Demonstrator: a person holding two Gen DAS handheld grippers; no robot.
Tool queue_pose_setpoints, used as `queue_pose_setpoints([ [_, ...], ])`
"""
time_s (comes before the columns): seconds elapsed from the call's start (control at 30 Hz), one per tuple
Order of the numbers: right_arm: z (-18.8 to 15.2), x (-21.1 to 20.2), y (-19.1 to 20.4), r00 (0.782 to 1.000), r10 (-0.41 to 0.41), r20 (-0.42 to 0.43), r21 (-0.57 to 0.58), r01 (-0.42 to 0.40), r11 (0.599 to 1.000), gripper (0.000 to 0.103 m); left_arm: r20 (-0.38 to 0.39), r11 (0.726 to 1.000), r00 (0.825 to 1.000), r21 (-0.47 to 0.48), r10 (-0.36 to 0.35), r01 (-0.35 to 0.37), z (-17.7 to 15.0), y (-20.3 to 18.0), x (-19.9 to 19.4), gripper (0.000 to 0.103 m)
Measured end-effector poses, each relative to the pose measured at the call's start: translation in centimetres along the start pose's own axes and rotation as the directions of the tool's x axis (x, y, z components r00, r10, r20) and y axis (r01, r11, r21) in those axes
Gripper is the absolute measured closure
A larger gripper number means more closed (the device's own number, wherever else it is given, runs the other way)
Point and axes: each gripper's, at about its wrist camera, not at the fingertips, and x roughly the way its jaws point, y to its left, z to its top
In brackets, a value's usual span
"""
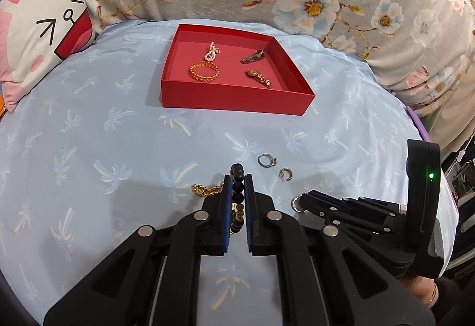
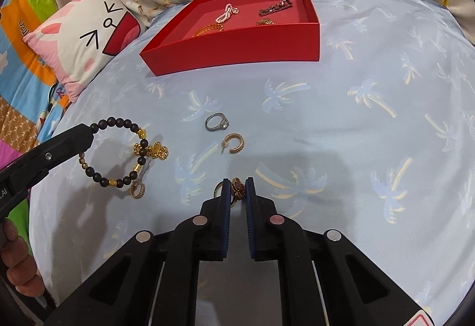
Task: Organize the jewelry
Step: 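Grasp the black bead bracelet with the left tool while the right tool grasps a gold ring, then carry the bracelet and ring into the red box and open both tools, then lift both tools away from the red box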
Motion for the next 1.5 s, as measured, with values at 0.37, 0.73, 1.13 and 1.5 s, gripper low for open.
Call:
queue_pose_setpoints([
  [0.37, 5.1, -3.7, -0.7, 0.992, -0.004, 0.127, -0.023, 0.007, 1.0, 0.095, 0.107, 0.999, 0.994, 0.042, 0.01, -0.015, 5.3, -0.8, -0.3, 0.096],
  [0.73, 15.8, -1.1, -1.9, 0.979, -0.015, 0.204, -0.018, 0.019, 1.0, 0.094, 0.148, 0.998, 0.989, 0.056, 0.003, -0.012, 13.9, -0.4, 5.7, 0.096],
  [1.13, 17.8, 6.8, -1.6, 0.993, -0.067, 0.094, -0.057, 0.072, 0.996, 0.094, 0.073, 0.996, 0.997, 0.083, 0.033, -0.039, 14.6, 0.1, 13.0, 0.095],
  [1.5, 16.7, 3.1, -2.5, 0.98, -0.071, 0.188, -0.012, 0.075, 0.997, 0.075, 0.147, 0.989, 0.978, 0.001, 0.146, -0.148, 14.0, 3.1, 9.8, 0.047],
])
